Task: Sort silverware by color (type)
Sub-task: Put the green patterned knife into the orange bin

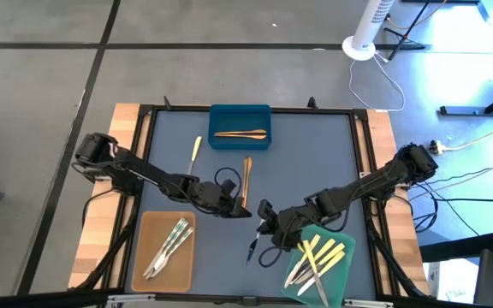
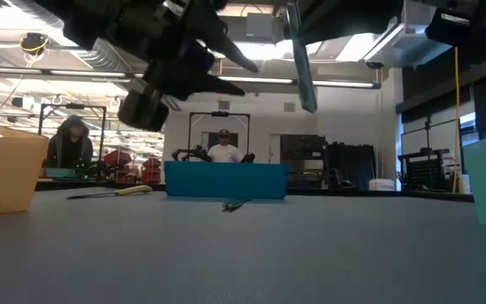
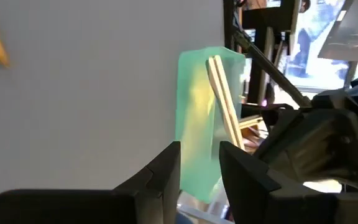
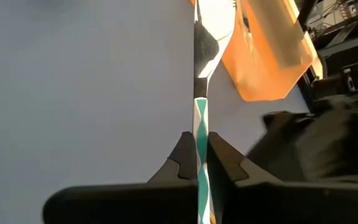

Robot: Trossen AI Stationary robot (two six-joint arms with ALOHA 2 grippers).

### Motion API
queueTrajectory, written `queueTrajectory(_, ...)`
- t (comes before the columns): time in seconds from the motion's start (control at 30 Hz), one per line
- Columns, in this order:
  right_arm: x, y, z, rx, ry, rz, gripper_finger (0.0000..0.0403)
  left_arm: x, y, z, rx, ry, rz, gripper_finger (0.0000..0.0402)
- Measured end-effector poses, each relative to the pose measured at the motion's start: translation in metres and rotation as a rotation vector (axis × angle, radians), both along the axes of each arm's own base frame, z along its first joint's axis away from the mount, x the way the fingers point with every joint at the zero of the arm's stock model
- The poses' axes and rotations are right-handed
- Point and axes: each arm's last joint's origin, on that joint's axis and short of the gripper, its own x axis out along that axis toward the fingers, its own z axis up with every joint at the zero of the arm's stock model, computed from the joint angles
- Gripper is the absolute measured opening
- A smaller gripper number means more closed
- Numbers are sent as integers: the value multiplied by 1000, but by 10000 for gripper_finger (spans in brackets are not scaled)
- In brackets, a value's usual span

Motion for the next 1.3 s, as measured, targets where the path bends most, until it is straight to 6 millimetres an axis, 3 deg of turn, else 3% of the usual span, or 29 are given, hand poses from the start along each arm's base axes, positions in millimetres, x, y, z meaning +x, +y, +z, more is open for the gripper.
queueTrajectory(0.17, 0, 1, 0, 12, 6, 16, 1, 12, -3, -7, -59, -97, 15, 105)
queueTrajectory(0.5, 2, 3, 4, 62, -25, 57, 1, 20, -4, -25, -148, -89, 48, 105)
queueTrajectory(0.87, 3, 5, 0, 63, -19, 86, 1, 32, -7, -13, -184, -150, 19, 105)
queueTrajectory(1.3, 2, 8, 1, 69, -20, 114, 1, 30, -10, -17, -231, -93, -31, 105)
